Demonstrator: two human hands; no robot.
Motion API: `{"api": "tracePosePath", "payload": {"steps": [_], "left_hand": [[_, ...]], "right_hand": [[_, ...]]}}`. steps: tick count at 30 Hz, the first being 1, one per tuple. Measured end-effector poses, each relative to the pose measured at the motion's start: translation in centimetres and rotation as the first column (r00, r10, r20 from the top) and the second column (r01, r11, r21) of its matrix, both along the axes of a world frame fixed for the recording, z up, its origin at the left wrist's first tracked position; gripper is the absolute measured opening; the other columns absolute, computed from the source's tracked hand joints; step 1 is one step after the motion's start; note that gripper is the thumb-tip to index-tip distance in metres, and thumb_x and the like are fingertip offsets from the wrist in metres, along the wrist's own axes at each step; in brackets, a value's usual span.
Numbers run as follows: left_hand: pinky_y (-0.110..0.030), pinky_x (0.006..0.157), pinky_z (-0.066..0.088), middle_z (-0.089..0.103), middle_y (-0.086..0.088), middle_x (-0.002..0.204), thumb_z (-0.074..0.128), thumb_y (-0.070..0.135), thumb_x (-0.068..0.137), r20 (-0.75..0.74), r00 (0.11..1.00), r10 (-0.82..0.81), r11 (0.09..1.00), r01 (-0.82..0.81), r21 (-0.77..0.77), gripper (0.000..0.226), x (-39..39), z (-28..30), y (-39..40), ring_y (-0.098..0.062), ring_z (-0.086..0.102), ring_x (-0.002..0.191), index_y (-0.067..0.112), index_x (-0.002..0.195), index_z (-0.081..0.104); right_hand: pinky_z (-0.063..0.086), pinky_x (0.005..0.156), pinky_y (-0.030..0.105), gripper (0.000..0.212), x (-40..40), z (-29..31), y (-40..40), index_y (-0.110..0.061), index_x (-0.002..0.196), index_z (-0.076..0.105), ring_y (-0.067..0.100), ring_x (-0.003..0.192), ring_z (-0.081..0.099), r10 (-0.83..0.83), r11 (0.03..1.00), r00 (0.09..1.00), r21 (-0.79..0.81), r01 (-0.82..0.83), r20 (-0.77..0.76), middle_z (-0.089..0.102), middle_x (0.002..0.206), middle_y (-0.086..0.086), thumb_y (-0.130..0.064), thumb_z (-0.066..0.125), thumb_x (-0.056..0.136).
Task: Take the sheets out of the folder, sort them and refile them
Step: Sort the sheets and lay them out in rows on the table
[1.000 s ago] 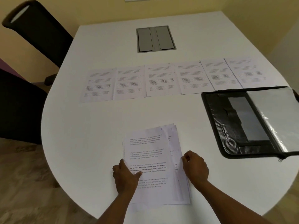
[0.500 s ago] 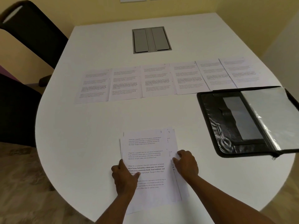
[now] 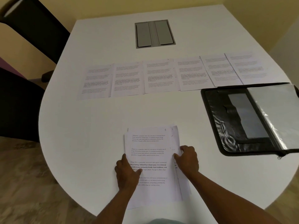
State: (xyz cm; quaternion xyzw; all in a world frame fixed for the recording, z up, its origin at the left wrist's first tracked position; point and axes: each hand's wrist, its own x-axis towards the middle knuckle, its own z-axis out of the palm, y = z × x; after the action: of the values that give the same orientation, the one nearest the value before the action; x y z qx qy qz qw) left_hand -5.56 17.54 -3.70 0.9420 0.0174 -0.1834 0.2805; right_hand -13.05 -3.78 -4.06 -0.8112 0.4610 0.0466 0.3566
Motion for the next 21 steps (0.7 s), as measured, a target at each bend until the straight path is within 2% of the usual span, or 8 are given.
{"api": "tracePosePath", "payload": {"steps": [6, 9, 12, 14, 18, 21], "left_hand": [[-0.041, 0.099, 0.041, 0.041, -0.013, 0.135, 0.083, 0.027, 0.072, -0.018, 1.000, -0.007, 1.000, 0.007, 0.009, 0.096, 0.2, -0.3, 0.1, -0.030, 0.036, 0.126, 0.012, 0.147, 0.026], [-0.041, 0.100, 0.040, 0.041, -0.013, 0.136, 0.083, 0.027, 0.072, -0.024, 1.000, -0.001, 1.000, 0.001, 0.014, 0.097, 0.3, -0.5, 0.1, -0.030, 0.036, 0.127, 0.012, 0.148, 0.025], [-0.041, 0.100, 0.040, 0.040, -0.013, 0.137, 0.082, 0.026, 0.074, -0.040, 0.999, -0.001, 1.000, 0.001, 0.005, 0.097, 0.5, -0.4, 0.0, -0.030, 0.036, 0.128, 0.013, 0.149, 0.023], [-0.040, 0.101, 0.040, 0.040, -0.013, 0.137, 0.080, 0.025, 0.076, -0.050, 0.999, 0.001, 1.000, -0.002, -0.002, 0.094, 0.7, -0.3, -0.1, -0.029, 0.037, 0.127, 0.014, 0.149, 0.021], [-0.040, 0.103, 0.038, 0.037, -0.014, 0.139, 0.076, 0.022, 0.080, -0.071, 0.997, -0.006, 1.000, 0.006, -0.012, 0.092, 1.1, 0.0, -0.3, -0.030, 0.035, 0.129, 0.013, 0.150, 0.018], [-0.041, 0.102, 0.040, 0.037, -0.014, 0.137, 0.076, 0.022, 0.079, -0.081, 0.997, -0.016, 1.000, 0.015, -0.011, 0.091, 1.3, -0.1, -0.2, -0.031, 0.037, 0.128, 0.014, 0.150, 0.020]], "right_hand": [[0.052, 0.082, 0.036, 0.036, 0.1, 0.5, 0.7, -0.016, 0.124, 0.057, 0.019, 0.102, 0.060, 0.061, 0.989, 0.996, -0.135, -0.053, 0.061, 0.059, 0.116, 0.001, -0.034, 0.063, 0.092], [0.049, 0.068, 0.030, 0.014, 0.1, 0.4, 0.8, -0.018, 0.098, 0.060, 0.014, 0.080, 0.060, 0.078, 0.986, 0.995, -0.152, -0.067, 0.065, 0.065, 0.097, -0.001, -0.032, 0.056, 0.096], [0.039, 0.055, 0.025, 0.019, 0.1, 0.8, 0.3, -0.017, 0.083, 0.059, 0.014, 0.066, 0.056, 0.004, 0.995, 0.994, -0.099, 0.006, 0.106, 0.068, 0.083, 0.003, -0.029, 0.055, 0.097], [0.035, 0.054, 0.025, 0.018, 0.2, 1.5, -0.2, -0.015, 0.083, 0.062, 0.017, 0.065, 0.055, -0.053, 0.994, 0.985, -0.086, 0.068, 0.162, 0.068, 0.082, 0.005, -0.028, 0.059, 0.095], [0.039, 0.064, 0.028, 0.017, 0.6, 3.7, -1.6, -0.014, 0.089, 0.065, 0.027, 0.075, 0.061, -0.084, 0.989, 0.964, -0.100, 0.112, 0.252, 0.070, 0.087, 0.009, -0.029, 0.059, 0.094], [0.041, 0.067, 0.031, 0.017, 0.8, 5.9, -3.5, -0.014, 0.091, 0.066, 0.034, 0.083, 0.064, -0.105, 0.973, 0.952, -0.170, 0.158, 0.286, 0.070, 0.090, 0.012, -0.030, 0.059, 0.093]]}}
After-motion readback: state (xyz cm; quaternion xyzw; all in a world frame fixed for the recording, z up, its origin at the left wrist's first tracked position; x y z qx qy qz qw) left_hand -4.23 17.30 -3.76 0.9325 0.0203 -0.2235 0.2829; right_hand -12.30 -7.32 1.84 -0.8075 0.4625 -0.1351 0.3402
